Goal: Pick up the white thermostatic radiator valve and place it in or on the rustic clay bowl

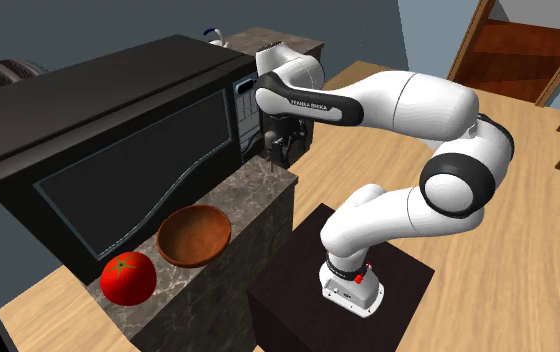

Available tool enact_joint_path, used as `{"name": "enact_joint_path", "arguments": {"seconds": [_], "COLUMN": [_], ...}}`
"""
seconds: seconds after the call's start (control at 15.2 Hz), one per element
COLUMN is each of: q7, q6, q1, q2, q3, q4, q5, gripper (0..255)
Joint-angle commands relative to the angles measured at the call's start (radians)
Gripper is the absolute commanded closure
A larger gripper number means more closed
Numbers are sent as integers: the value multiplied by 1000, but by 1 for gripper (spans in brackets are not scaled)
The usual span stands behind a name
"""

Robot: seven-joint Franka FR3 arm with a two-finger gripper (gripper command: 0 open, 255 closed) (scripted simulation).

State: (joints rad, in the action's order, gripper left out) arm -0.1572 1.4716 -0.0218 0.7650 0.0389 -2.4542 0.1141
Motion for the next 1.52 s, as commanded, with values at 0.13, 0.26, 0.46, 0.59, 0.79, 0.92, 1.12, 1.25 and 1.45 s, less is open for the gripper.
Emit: {"name": "enact_joint_path", "arguments": {"seconds": [0.13, 0.26, 0.46, 0.59, 0.79, 0.92, 1.12, 1.25, 1.45], "q7": [-13, -26, -45, -58, -65, -64, -63, -63, -62], "q6": [0, 0, -2, -4, 6, 31, 68, 87, 87], "q1": [16, 31, 54, 68, 76, 77, 78, 78, 80], "q2": [-13, -26, -44, -57, -58, -49, -36, -30, -30], "q3": [-4, -7, -10, -12, -12, -11, -9, -8, -7], "q4": [56, 113, 199, 258, 273, 239, 190, 164, 164], "q5": [-18, -36, -60, -76, -84, -84, -82, -81, -81], "gripper": [0, 0, 0, 0, 0, 0, 0, 0, 0]}}
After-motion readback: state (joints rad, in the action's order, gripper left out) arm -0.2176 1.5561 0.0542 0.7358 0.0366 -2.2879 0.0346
